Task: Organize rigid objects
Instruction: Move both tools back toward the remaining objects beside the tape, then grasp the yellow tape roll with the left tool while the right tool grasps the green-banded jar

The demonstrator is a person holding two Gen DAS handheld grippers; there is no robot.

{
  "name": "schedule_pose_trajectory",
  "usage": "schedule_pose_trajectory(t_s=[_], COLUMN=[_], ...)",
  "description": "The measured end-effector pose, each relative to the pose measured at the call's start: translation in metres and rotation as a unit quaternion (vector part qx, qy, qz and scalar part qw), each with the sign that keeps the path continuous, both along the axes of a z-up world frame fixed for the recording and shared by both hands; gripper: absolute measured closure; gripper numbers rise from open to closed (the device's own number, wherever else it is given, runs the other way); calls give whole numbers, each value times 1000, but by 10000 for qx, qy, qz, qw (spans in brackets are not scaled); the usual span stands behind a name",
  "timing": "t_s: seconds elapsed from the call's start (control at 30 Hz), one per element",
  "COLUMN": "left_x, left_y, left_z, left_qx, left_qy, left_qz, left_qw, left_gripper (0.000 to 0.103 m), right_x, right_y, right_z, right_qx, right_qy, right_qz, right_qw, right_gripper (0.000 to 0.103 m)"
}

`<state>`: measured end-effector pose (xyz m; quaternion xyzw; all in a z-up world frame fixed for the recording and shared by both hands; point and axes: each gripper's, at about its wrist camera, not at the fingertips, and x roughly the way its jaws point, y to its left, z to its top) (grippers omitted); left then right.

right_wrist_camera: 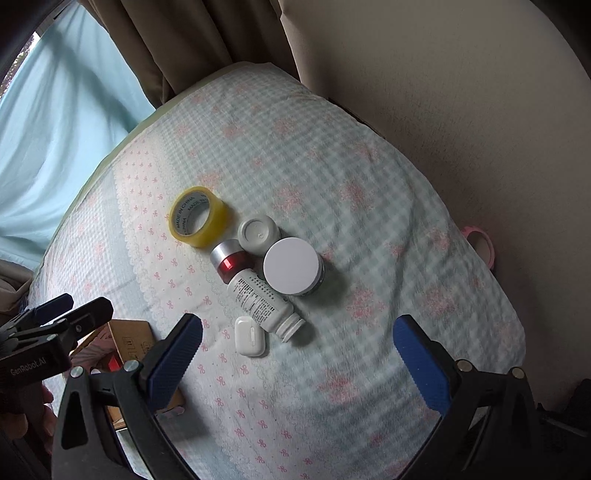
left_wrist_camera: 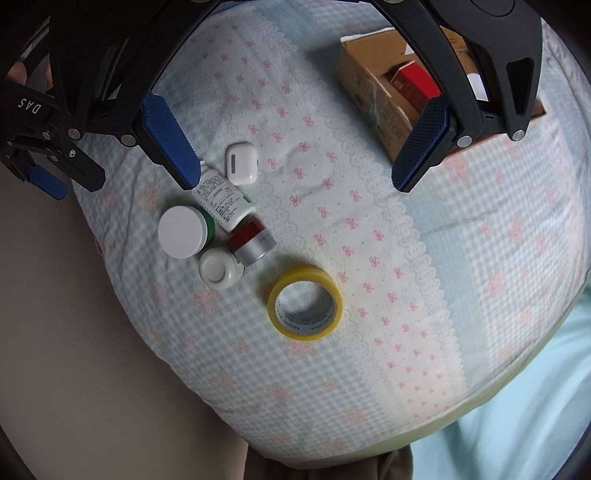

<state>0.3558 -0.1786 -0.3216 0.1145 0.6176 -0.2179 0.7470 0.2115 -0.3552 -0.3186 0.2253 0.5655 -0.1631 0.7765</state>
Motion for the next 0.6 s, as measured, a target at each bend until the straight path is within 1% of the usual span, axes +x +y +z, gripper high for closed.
schedule_pose_trajectory(t_s=[0.13, 0.23, 0.4, 0.5, 0.6], left_x=[31, 52, 74, 83, 92], left_y=[-20, -32, -56, -64, -69], left_z=[-40, -72, -123, -143, -154], left_qx=[249, 311, 590, 691, 833], left_qy=[86, 257, 362, 293, 149], left_qz=[-41, -24, -236, -318, -384], left_qw=[9996, 9992, 9973, 9967, 9957], left_gripper=[0, 0, 0, 0, 0], right_x=[20, 34, 54, 57, 61], right_y=[-13, -19, -15, -13, -15], right_z=[-35, -61, -97, -113, -125], right_qx=[124, 233, 273, 274, 283], right_qy=[176, 301, 477, 516, 528], right_qz=[-129, -206, -240, -301, -386], right_qw=[9997, 9991, 9982, 9978, 9975], right_gripper=[0, 0, 0, 0, 0])
